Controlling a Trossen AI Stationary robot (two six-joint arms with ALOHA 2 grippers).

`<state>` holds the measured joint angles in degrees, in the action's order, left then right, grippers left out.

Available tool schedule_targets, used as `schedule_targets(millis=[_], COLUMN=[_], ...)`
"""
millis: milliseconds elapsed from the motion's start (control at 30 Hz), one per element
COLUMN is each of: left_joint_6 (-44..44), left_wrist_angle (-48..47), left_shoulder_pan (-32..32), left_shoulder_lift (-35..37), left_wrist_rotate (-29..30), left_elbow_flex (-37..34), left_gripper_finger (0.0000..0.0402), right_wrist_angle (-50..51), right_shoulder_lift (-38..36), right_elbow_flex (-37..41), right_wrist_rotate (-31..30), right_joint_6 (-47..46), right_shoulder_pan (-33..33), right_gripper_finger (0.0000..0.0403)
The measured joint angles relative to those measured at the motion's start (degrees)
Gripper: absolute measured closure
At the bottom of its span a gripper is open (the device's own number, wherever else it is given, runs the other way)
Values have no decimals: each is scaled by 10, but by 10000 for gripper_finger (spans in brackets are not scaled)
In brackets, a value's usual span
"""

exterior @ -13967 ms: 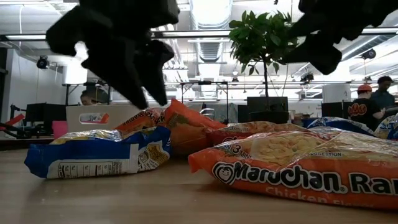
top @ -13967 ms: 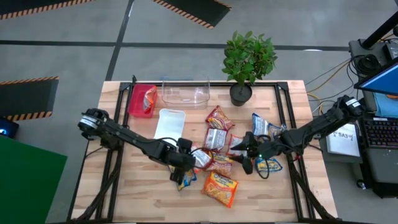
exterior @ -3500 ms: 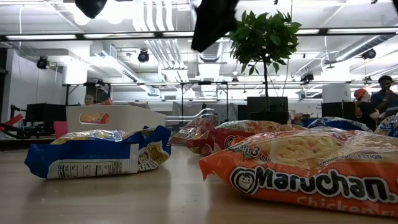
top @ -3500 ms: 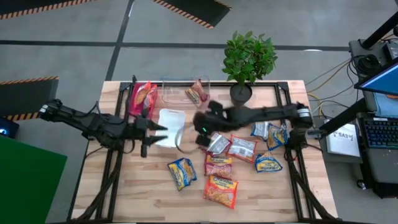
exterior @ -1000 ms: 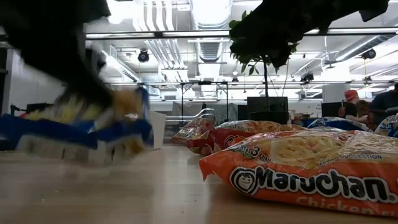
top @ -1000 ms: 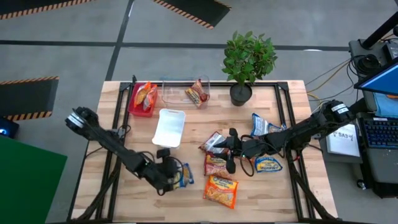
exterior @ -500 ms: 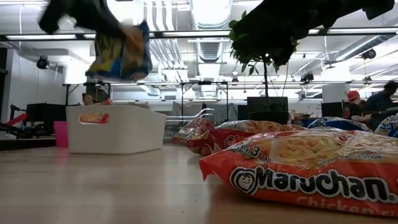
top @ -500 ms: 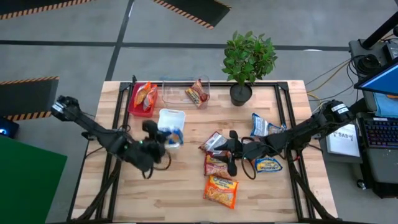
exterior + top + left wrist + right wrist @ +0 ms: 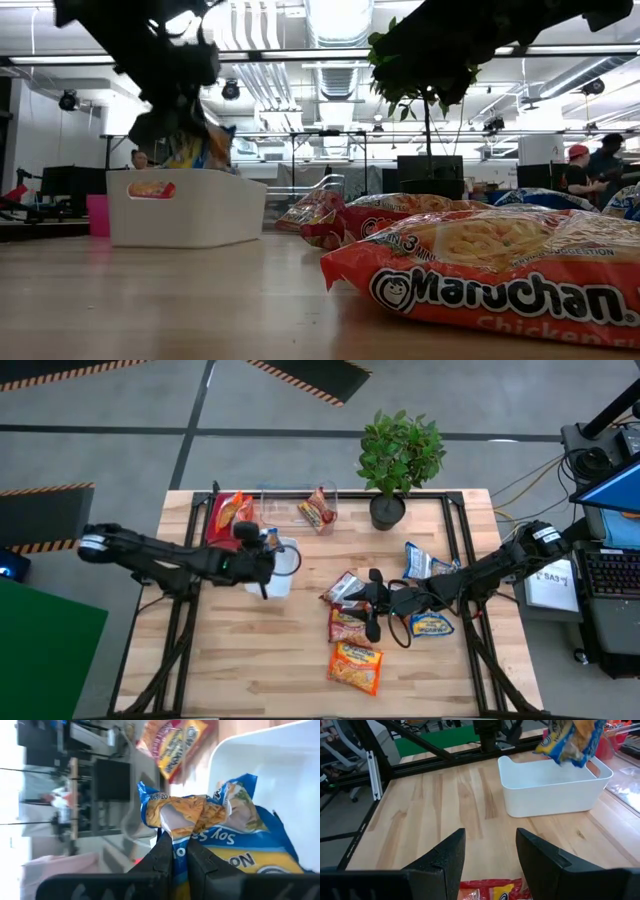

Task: Sort Maruchan noodles
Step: Put the blue noodle pack into the white bin, then put the red noodle pack into the transparent bin

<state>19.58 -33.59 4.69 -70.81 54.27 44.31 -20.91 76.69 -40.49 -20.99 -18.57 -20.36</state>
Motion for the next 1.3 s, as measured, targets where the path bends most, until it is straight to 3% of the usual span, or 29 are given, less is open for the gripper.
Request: schedule_targets(millis=[133, 233, 567, 833, 1067, 1300], left_joint_6=[12, 28, -2, -19, -87, -142], left_wrist_angle=[53, 76, 77, 75, -11, 5], left_shoulder_pan=[-34, -46, -57, -56, -26, 41], left_shoulder_lift=[-15, -32, -104, -127, -87, -13], left_wrist_rotate=[-69, -87, -89, -88, -92, -185], left_elbow_flex=[0, 0, 0, 0, 37, 56], left_gripper_finger=[394, 393, 365, 301, 258, 249], right_wrist_angle=[0, 0, 0, 0, 10, 97], right_shoulder_lift=[0, 0, 0, 0, -5, -5], right_elbow_flex=[0, 0, 0, 0, 0, -17], right_wrist_rotate=[0, 0, 0, 0, 9, 66], right_joint_6=[1, 0, -4, -18, -125, -310], right_shoulder_pan=[0, 0, 0, 0, 0, 4], right_gripper_finger=[238, 238, 238, 239, 238, 239])
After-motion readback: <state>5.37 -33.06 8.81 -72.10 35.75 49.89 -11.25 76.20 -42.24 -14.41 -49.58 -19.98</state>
